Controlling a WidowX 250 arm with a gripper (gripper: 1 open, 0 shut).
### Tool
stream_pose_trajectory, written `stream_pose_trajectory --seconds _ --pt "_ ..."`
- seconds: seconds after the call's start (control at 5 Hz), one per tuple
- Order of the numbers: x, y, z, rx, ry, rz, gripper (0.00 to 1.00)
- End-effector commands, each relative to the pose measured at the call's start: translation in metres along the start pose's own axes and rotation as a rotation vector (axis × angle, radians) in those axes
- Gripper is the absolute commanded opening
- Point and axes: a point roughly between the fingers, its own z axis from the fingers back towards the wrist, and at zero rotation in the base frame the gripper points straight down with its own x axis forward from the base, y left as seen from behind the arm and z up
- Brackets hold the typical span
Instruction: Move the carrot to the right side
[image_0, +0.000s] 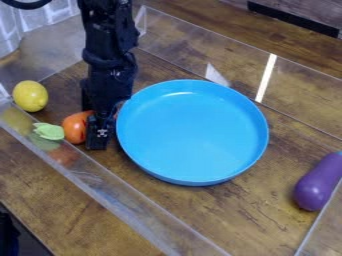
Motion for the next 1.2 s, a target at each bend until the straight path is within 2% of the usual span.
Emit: stream_pose_trajectory --seconds 0.0,0.2,0.4,0.8,1.0 --pt "0.003 0.003 0.006 0.013 -0.016 -0.005 1.0" --pt "0.0 0.012 0.006 -0.002 -0.014 0.072 0.0" --pt "-0.004 0.02 0.006 -0.004 -0.01 0.145 0.0" --pt "-0.006 0.013 0.05 0.035 0.001 0.102 0.0" --pt "-0.004 0.007 0.089 0.078 0.012 0.083 0.0"
